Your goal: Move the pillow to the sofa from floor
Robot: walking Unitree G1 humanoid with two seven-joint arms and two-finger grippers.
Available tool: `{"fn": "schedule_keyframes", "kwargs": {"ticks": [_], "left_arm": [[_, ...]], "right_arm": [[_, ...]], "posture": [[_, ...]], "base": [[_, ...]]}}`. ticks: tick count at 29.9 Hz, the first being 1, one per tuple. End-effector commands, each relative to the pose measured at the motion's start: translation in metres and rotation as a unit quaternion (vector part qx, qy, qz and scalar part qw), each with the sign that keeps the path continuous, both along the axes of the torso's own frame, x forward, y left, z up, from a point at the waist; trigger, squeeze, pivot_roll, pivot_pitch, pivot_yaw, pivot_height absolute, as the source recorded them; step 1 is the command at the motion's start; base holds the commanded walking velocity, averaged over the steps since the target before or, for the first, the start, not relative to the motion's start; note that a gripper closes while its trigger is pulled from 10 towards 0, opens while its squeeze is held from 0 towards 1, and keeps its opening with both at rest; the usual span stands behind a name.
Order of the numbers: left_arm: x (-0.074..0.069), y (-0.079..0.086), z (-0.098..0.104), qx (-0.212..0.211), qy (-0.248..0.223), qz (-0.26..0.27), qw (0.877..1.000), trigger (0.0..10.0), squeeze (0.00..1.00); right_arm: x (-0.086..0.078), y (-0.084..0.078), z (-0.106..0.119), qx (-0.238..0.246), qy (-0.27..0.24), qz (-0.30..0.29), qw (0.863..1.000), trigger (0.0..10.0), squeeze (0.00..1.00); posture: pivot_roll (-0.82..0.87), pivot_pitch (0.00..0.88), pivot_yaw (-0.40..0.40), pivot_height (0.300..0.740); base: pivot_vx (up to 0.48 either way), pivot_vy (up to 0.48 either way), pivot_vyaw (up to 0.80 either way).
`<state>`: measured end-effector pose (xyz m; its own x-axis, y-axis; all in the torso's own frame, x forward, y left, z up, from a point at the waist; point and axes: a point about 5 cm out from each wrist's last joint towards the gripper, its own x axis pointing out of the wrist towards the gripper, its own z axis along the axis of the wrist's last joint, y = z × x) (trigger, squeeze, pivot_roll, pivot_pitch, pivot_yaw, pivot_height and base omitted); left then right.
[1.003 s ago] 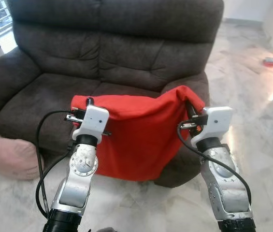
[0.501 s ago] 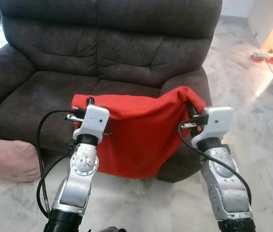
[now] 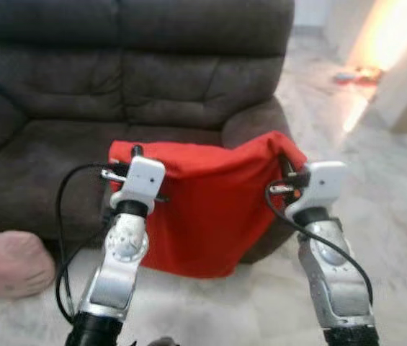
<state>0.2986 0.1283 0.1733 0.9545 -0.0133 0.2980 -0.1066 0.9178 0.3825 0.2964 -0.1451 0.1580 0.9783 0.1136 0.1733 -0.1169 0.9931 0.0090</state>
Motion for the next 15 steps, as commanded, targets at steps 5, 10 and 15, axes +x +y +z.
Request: {"fn": "schedule_keyframes", "kwargs": {"ticks": [5, 10, 15], "left_arm": [[-0.002, -0.004, 0.030, -0.011, -0.068, -0.010, 0.998, 10.0, 0.00], [-0.004, -0.012, 0.032, -0.006, -0.074, -0.034, 0.997, 10.0, 0.00], [-0.006, -0.017, 0.035, -0.013, -0.076, -0.040, 0.996, 10.0, 0.00]], "right_arm": [[0.000, -0.003, 0.006, -0.004, -0.014, -0.004, 1.000, 10.0, 0.00], [0.001, -0.002, 0.006, -0.004, -0.013, -0.004, 1.000, 10.0, 0.00], [0.002, 0.000, 0.008, -0.003, -0.018, 0.000, 1.000, 10.0, 0.00]], "posture": [[0.13, 0.062, -0.008, 0.740], [0.13, 0.065, -0.010, 0.740], [0.13, 0.069, -0.010, 0.740]], "base": [[0.000, 0.186, 0.00], [0.000, 0.000, 0.00], [0.000, 0.000, 0.00]]}}
